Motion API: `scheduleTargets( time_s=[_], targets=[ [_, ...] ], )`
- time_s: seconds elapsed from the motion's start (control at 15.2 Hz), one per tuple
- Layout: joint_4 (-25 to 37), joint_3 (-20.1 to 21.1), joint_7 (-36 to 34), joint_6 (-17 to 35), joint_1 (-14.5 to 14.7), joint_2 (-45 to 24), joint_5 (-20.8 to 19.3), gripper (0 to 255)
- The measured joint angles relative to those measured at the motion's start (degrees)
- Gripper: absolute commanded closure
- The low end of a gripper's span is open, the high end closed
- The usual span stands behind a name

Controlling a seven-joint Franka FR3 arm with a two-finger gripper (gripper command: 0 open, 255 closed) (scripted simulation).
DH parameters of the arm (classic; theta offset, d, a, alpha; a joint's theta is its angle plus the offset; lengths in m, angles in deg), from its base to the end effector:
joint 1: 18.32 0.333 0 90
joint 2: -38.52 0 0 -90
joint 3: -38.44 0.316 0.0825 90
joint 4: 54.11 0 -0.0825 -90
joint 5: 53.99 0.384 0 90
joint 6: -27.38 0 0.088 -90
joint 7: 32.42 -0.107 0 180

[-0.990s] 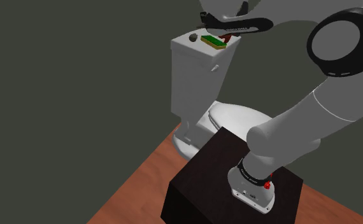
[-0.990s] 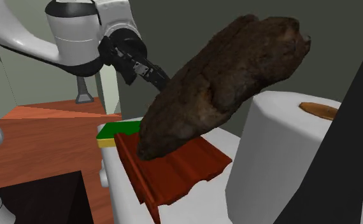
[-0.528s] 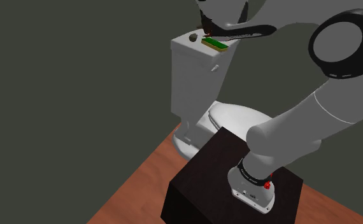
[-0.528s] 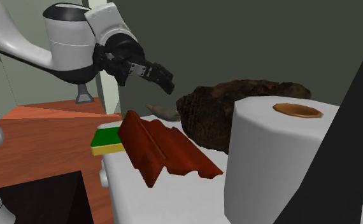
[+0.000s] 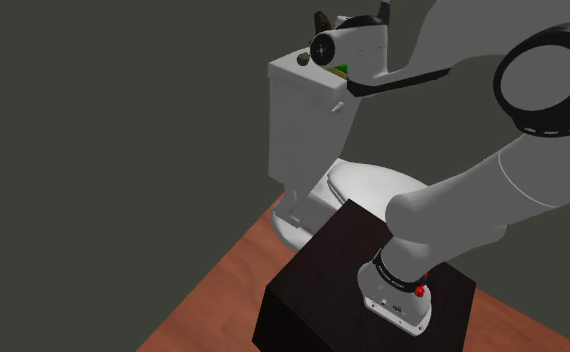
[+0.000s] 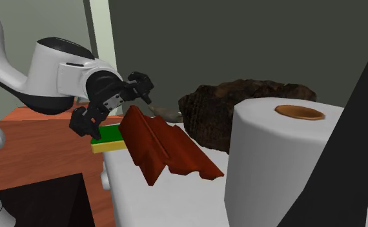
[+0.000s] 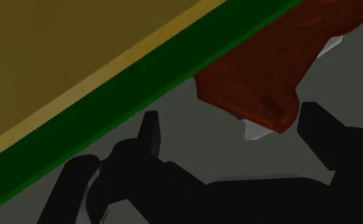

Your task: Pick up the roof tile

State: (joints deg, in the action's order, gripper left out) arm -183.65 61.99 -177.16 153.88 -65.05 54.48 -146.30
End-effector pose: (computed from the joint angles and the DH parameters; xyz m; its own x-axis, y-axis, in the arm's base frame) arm 0.4563 -0.2175 0.5204 -0.4654 -0.1973 0.8628 -0.8684 -0.0866 -0.4882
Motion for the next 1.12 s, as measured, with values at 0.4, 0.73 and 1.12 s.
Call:
scheduleTargets(
  time_s=[0.4, 0.73, 1.12],
  targets=[
    [-1.7, 0.7, -5.1, -1.2, -0.2, -1.6, -2.7, 255],
    [-2.0, 0.9, -5.5, -1.4, -0.1, -1.5, -2.8, 255],
    [-1.8, 0.8, -5.1, -1.2, -0.2, -1.5, -2.7, 255]
  ],
)
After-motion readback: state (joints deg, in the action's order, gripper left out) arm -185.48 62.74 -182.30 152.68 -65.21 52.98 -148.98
